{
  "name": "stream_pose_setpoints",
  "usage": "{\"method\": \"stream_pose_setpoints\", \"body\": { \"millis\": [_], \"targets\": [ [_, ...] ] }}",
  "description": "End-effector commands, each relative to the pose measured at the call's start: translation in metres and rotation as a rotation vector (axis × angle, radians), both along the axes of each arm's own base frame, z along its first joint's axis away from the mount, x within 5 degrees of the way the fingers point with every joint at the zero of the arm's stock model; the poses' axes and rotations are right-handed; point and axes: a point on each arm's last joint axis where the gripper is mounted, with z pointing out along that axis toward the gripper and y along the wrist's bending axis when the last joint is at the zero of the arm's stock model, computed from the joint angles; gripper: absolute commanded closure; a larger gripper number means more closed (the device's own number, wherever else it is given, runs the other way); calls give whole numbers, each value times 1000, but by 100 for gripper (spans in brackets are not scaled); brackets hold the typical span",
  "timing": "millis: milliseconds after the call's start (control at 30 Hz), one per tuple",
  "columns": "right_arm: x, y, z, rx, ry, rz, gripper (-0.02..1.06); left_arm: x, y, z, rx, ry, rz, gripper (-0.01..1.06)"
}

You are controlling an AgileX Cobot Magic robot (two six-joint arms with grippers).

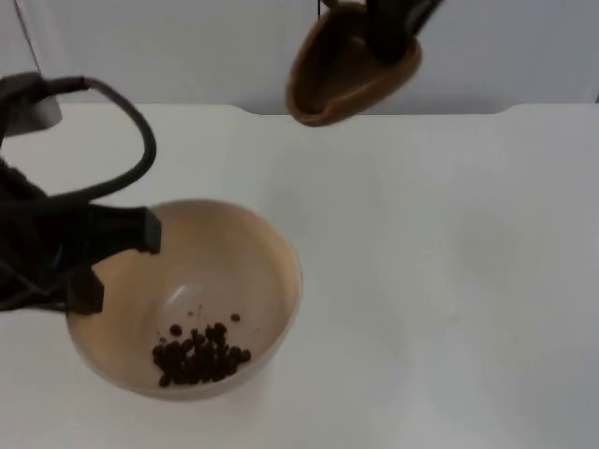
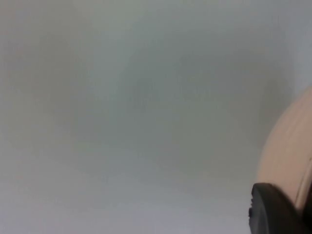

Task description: Pick up the bowl with the left hand and pour the coffee beans from the cup into the bowl with the right hand.

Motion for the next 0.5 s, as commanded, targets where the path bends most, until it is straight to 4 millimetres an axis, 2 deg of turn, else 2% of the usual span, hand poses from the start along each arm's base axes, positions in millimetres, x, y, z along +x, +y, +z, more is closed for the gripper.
{"method": "stream_pose_setpoints", "body": {
  "millis": [0, 200, 300, 333, 467],
  "targets": [
    [4, -18, -6, 0, 23, -33, 104, 9, -4, 3, 14, -3, -24, 105],
    [10, -35, -22, 11, 36, -86, 104, 21, -9, -1, 34, 21, -40, 105],
    [15, -46, -41, 29, 74, -124, 104, 29, -13, -14, 59, 63, -48, 105],
    [15, -46, -41, 29, 74, -124, 104, 29, -13, -14, 59, 63, -48, 105],
    [19, -61, -68, 46, 107, -193, 104, 38, -17, -27, 81, 93, -66, 105]
  ]
}}
